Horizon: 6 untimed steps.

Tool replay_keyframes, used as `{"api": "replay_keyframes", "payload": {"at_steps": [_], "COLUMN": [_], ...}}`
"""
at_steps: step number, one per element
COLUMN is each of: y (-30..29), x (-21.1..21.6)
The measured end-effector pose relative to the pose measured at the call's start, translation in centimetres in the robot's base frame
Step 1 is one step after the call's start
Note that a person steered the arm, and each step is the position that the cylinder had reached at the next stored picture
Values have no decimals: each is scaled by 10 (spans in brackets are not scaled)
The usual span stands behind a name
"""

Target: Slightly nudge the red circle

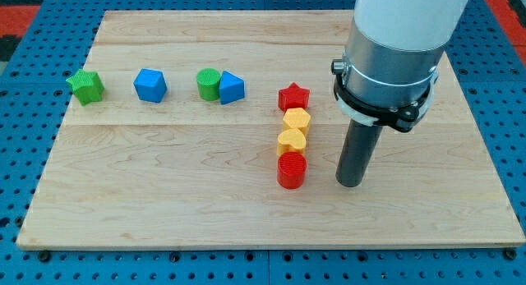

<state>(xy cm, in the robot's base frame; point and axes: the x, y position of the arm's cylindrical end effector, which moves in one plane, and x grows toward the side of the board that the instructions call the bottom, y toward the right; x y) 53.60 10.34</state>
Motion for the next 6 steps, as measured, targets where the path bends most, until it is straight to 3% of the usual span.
{"api": "replay_keyframes", "payload": {"at_steps": [4, 5, 6], "y": [4, -76, -152], "x": [6, 23, -5]}}
